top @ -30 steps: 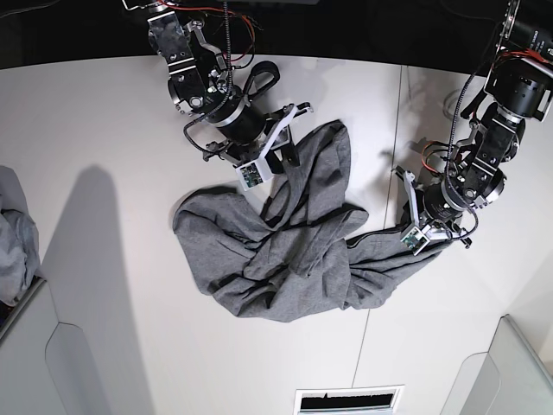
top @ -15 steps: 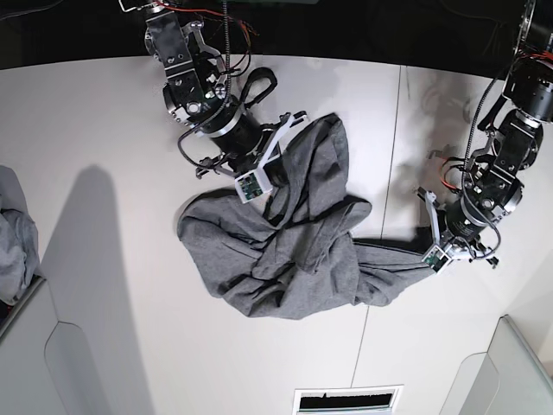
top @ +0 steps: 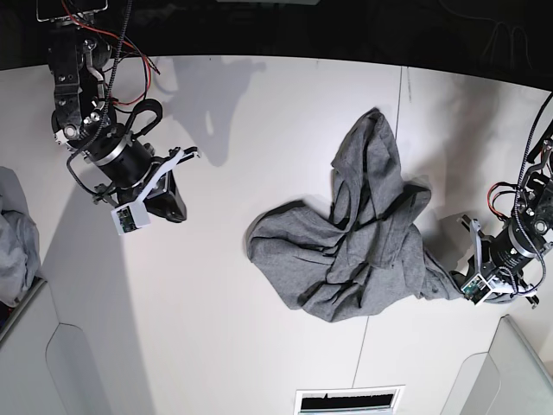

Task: Layout the t-shirt on the table in an organized manner, then fold the t-shirt properly
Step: 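Lift the grey t-shirt with both grippers, pulling the grippers apart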

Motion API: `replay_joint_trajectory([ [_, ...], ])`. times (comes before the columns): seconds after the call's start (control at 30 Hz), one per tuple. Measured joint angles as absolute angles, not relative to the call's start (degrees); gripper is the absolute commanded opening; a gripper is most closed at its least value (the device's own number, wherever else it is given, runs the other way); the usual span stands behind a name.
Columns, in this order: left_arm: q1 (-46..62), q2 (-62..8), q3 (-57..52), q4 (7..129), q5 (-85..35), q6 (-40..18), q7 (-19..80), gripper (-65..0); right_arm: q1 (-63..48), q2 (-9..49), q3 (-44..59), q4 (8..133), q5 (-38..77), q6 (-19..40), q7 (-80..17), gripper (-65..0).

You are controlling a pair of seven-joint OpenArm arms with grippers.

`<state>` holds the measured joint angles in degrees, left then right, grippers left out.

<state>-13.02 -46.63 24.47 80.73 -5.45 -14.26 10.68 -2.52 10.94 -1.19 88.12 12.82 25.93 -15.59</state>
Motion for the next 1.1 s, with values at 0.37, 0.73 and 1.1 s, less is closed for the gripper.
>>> replay_joint_trajectory([
  [0.37, -12.71, -44.91, 24.49, 81.01, -6.20, -15.51, 12.05, -65.0, -1.39, -0.67, -12.16, 81.34, 9.96, 25.93, -12.69, -37.9],
  [0.73, -11.31, -44.73, 24.49, 81.01, -6.61, -15.46, 12.25, -65.0, 9.43, -8.43, -18.31, 59.24, 3.22, 21.37, -8.43, -37.8],
  [1.1, -10.48, -43.31, 24.49, 81.01, -6.59, -15.46, 12.23, -65.0, 11.11, -8.08, -21.41, 55.42, 0.99, 22.46, -8.60, -46.1],
])
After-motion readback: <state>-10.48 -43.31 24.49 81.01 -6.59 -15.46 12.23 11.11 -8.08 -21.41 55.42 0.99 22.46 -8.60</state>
